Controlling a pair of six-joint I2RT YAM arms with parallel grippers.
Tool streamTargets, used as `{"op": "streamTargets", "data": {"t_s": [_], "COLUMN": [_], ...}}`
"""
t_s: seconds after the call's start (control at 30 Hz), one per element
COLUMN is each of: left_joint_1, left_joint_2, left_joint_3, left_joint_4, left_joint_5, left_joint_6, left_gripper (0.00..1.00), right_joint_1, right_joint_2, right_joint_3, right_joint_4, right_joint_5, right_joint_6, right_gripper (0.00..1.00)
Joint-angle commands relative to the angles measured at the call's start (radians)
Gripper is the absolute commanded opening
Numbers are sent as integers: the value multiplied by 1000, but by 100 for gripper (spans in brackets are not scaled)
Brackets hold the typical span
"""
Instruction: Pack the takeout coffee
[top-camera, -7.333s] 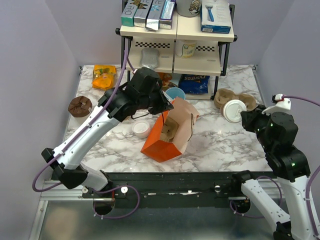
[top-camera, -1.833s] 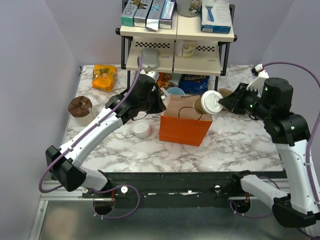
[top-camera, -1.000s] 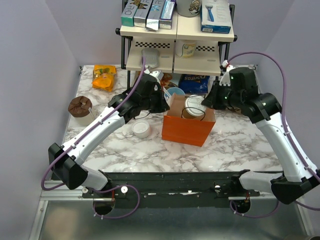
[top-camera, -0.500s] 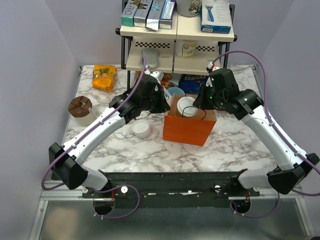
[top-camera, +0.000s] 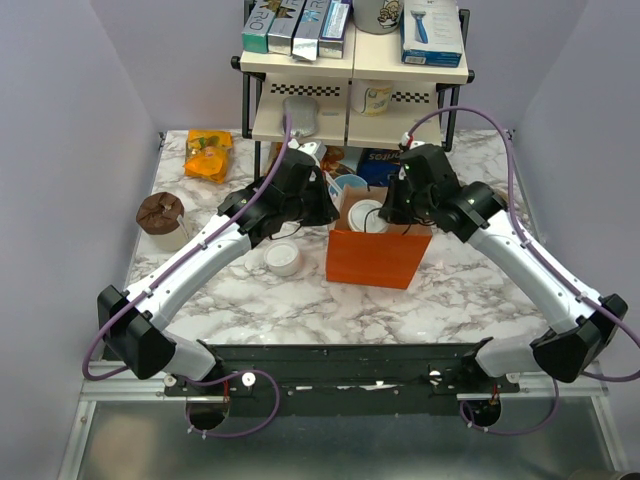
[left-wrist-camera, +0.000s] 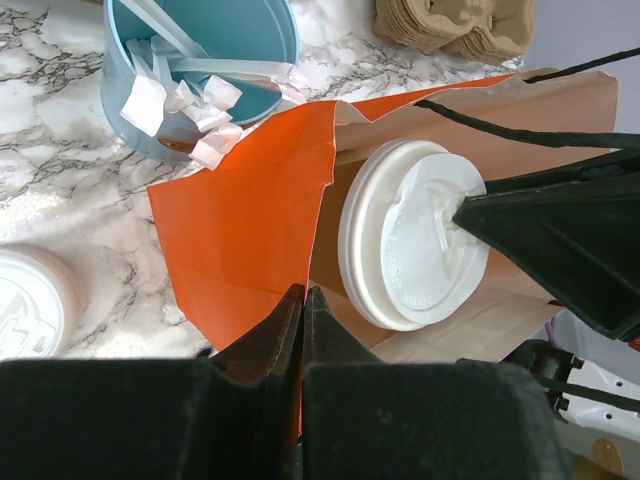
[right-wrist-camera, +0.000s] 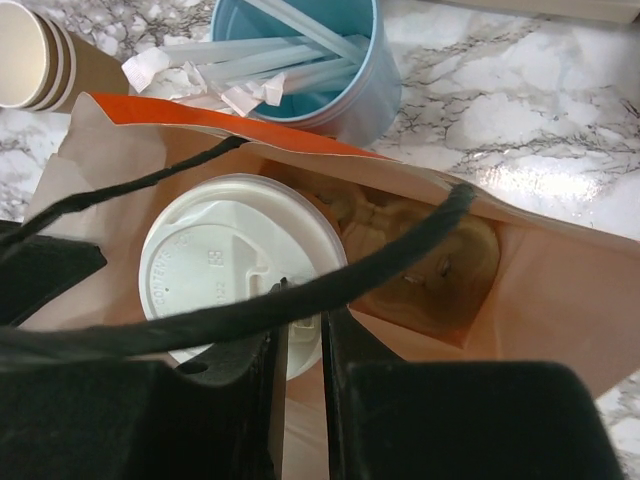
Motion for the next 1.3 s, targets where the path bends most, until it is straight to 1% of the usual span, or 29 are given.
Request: {"op": "streamTargets", "data": {"t_s": [0.0, 0.2, 0.3, 0.4, 0.57, 0.8, 0.87, 0.93, 1.07, 1.27], "left_joint_1": [-5, -5, -5, -7, -5, -5, -5, -5, -5, -5], "left_joint_2": [-16, -13, -13, -12, -12, -10, -13, -18, -27, -29], "left_joint_3": [-10, -7, -6, -9, -7, -10, -15, -21, -33, -40], "left_joint_4": [32, 38, 39, 41, 38, 35, 33, 33, 30, 33], "left_joint_5": [-14, -2, 1, 1, 0, -6, -15, -20, -32, -32], "left_joint_6": [-8, -6, -5, -6, -6, -6, -6, -6, -6, -9], "left_gripper": [10, 10, 10, 10, 10, 9, 9, 6, 6, 6], "right_joint_1": [29, 54, 71, 89, 95, 95, 95, 95, 95, 95], "right_joint_2": [13, 21, 47, 70, 131, 168, 170, 170, 168, 148], "right_joint_3": [-9, -44, -27, 2, 48, 66, 59, 52, 37, -17], "right_joint_4": [56, 119, 121, 104, 36, 3, 1, 0, -28, 24], "right_joint_5": [65, 59, 30, 33, 74, 67, 54, 48, 56, 28], "right_joint_6": [-13, -59, -83, -103, -87, -65, -59, -54, -28, -38], "right_gripper": [1, 1, 1, 1, 1, 1, 1, 1, 1, 1]}}
